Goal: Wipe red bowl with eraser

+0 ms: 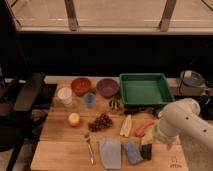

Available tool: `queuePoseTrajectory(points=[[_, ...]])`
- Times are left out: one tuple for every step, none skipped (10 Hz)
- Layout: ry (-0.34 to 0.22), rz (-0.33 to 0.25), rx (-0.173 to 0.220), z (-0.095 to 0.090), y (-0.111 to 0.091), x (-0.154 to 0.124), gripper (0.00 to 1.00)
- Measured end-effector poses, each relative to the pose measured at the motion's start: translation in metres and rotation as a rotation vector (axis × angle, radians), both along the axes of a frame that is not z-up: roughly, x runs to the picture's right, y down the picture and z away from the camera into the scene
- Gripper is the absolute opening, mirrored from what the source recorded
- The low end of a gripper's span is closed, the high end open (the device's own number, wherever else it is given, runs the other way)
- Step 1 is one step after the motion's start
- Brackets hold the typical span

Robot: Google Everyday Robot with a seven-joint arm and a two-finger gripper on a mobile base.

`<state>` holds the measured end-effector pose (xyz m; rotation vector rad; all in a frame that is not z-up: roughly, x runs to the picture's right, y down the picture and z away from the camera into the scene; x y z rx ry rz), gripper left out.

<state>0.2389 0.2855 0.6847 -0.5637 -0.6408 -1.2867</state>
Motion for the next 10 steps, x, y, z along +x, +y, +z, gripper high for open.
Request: queuePoseTrajectory(points=[[-0.022, -0.022, 0.004, 0.006, 0.014, -0.007, 0.71], [-0.037, -0.035, 0.006, 0.01, 0.021, -0.013, 0.71], [-0.038, -0.036, 0.006, 0.013, 0.021, -0.018, 0.71], [-0.031, -0.025, 0.01, 0.016, 0.016, -0.018, 0.71], [-0.019, -0.011, 0.016, 0.021, 0.009, -0.016, 0.71], [-0.01, -0.002, 0.018, 0.023, 0.003, -0.014, 0.71], [0.0, 0.006, 0.02, 0.028, -0.005, -0.012, 0.71], [0.008, 0.011, 0.016, 0.032, -0.009, -0.01, 0.71], [0.015, 0.014, 0.008, 0.04, -0.013, -0.008, 0.71], [0.018, 0.015, 0.0, 0.048, -0.017, -0.008, 0.71]])
